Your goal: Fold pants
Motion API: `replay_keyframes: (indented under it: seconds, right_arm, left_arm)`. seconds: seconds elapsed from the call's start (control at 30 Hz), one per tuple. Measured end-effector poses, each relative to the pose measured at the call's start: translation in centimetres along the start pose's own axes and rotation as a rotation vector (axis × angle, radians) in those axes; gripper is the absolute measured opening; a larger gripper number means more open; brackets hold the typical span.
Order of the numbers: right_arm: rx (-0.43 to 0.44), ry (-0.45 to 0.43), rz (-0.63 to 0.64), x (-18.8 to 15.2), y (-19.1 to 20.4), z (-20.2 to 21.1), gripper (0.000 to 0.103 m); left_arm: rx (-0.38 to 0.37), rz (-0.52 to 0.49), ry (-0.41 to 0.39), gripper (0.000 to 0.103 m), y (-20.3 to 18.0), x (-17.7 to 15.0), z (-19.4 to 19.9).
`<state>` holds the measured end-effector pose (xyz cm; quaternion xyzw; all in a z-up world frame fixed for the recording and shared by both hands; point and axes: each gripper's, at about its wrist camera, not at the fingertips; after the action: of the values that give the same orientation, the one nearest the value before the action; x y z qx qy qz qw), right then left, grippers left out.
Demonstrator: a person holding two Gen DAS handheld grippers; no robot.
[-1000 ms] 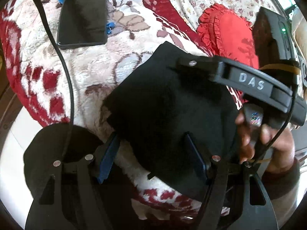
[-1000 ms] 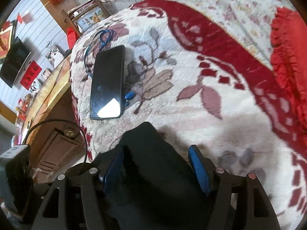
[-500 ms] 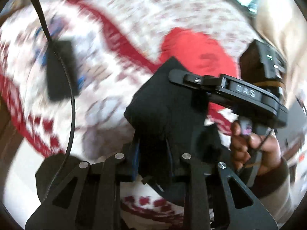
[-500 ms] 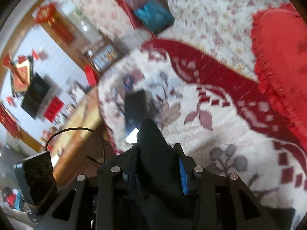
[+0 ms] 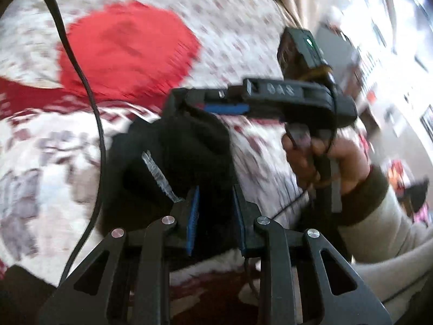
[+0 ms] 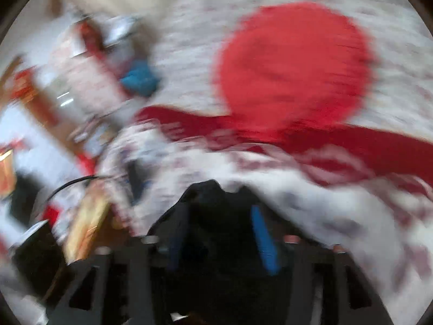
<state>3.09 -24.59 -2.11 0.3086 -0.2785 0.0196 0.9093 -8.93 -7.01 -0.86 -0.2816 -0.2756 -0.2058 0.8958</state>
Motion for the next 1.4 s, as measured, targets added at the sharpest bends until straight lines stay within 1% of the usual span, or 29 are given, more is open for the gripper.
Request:
replay_keyframes:
  seconds: [0.03, 0.07, 0.1, 0.13, 0.17, 0.23, 0.27, 0.33, 0.4, 0.5, 0.57, 0.63, 0.7, 0.73, 0.77, 0.8, 0.83, 0.9, 0.97, 1.07, 1.1, 1.17, 1.23, 1.3, 1.33, 1.37, 1.4]
  right_arm:
    - [0.006, -0.002, -0.04, -0.4, -1.1, 0.6, 0.057]
    - [0.022, -0.004, -0.098, -1.0, -2.3, 1.5, 0.057]
    - [0.028, -0.008, -0.126, -1.3, -2.9, 2.0, 0.059]
    - [0.032, -0.016, -0.141, -1.7, -3.1, 2.5, 0.06]
    - [0.039, -0.022, -0.145, -2.0, -3.1, 2.9, 0.063]
    - [0.073, -0.016, -0.145, -2.9, -2.6, 3.0, 0.069]
    - [0.087, -0.005, -0.148, -3.4, -2.3, 2.9, 0.071]
    - [0.095, 0.028, -0.155, -4.2, -1.9, 2.3, 0.072]
    - [0.073, 0.061, -0.144, -5.0, -1.5, 1.6, 0.072]
    - [0.019, 0.094, -0.104, -5.6, -1.0, 0.0, 0.072]
    - [-0.035, 0.115, -0.067, -5.7, -0.7, -1.1, 0.072]
    - [-0.066, 0.126, -0.043, -6.1, -0.5, -2.2, 0.072]
    - [-0.062, 0.127, -0.027, -6.2, -0.1, -2.9, 0.052]
    - [-0.071, 0.122, 0.003, -5.9, 0.4, -3.0, 0.047]
    - [-0.085, 0.115, 0.049, -5.4, 1.2, -3.0, 0.034]
    - [-0.106, 0.099, 0.097, -4.6, 2.1, -2.7, 0.018]
    - [-0.117, 0.084, 0.129, -4.0, 2.6, -2.3, 0.011]
    - [-0.127, 0.045, 0.176, -2.7, 3.6, -1.0, 0.008]
    - [-0.152, 0.029, 0.203, -2.3, 3.9, 0.1, 0.008]
    - [-0.205, 0.071, 0.192, -3.3, 2.6, 0.3, 0.008]
    - [-0.229, 0.102, 0.168, -4.2, 1.5, -0.2, 0.008]
    - [-0.235, 0.144, 0.12, -5.2, -0.4, -1.3, 0.008]
    - [-0.22, 0.145, 0.077, -5.7, -1.4, -1.8, 0.008]
    - [-0.202, 0.12, 0.041, -5.2, -1.6, -0.8, 0.011]
    - [-0.205, 0.117, 0.041, -5.0, -1.5, -0.4, 0.011]
    - [-0.219, 0.113, 0.053, -4.7, -1.2, 0.1, 0.015]
    - [-0.244, 0.105, 0.078, -4.5, -0.6, 0.8, 0.016]
  left_arm:
    - [-0.015, -0.023, 0.022, 0.023, -0.5, -0.1, -0.4]
    - [-0.019, -0.046, 0.024, 0.024, -0.9, 0.0, -0.3]
    - [-0.018, -0.068, 0.017, 0.026, -1.3, 0.0, 0.0]
    - [-0.017, -0.085, 0.007, 0.033, -1.4, 0.2, 0.5]
    - [-0.014, -0.091, -0.003, 0.041, -1.2, 0.5, 0.9]
    - [0.012, -0.089, -0.022, 0.047, -0.3, 1.0, 2.1]
    - [0.033, -0.086, -0.035, 0.047, 0.3, 1.3, 2.4]
    - [0.077, -0.069, -0.049, 0.047, 1.7, 1.6, 2.6]
    - [0.148, -0.036, -0.041, 0.047, 3.2, 1.5, 2.1]
    - [0.239, -0.016, -0.007, 0.047, 4.1, 0.7, 0.9]
    - [0.251, -0.004, 0.02, 0.047, 4.7, 0.3, -0.5]
    - [0.259, 0.014, 0.049, 0.047, 5.0, -0.2, -1.8]
    - [0.255, 0.043, 0.078, 0.047, 5.2, -1.0, -3.0]
    - [0.251, 0.061, 0.1, 0.047, 5.4, -1.3, -3.9]
    - [0.256, 0.071, 0.11, 0.047, 5.3, -1.5, -4.4]
    - [0.263, 0.074, 0.105, 0.047, 5.1, -1.6, -4.4]
    - [0.265, 0.072, 0.095, 0.047, 5.0, -1.3, -4.4]
    - [0.261, 0.077, 0.073, 0.047, 4.9, -0.4, -4.3]
    - [0.249, 0.079, 0.058, 0.047, 4.5, 0.1, -4.1]
    - [0.231, 0.076, 0.082, 0.047, 4.0, 0.2, -5.0]
    - [0.229, 0.073, 0.093, 0.047, 4.0, 0.0, -5.5]
    - [0.217, 0.079, 0.101, 0.047, 4.3, -0.1, -5.9]
    - [0.203, 0.1, 0.103, 0.047, 4.7, 0.1, -5.5]
    - [0.221, 0.104, 0.097, 0.047, 4.8, 0.5, -4.6]
    - [0.234, 0.097, 0.079, 0.047, 4.8, 0.8, -3.9]
    - [0.244, 0.093, 0.059, 0.047, 4.8, 1.0, -3.2]
    - [0.258, 0.091, 0.043, 0.047, 4.8, 1.3, -2.7]
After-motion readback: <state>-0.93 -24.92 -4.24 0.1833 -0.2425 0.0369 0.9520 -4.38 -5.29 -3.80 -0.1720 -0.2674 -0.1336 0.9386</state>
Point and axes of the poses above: each gripper's, at about its wrist camera, not at the fingertips, and z roughly against the way its jaws point, y to its left, x to its top, and after that the axes turned 2 degrees about z, right-handed
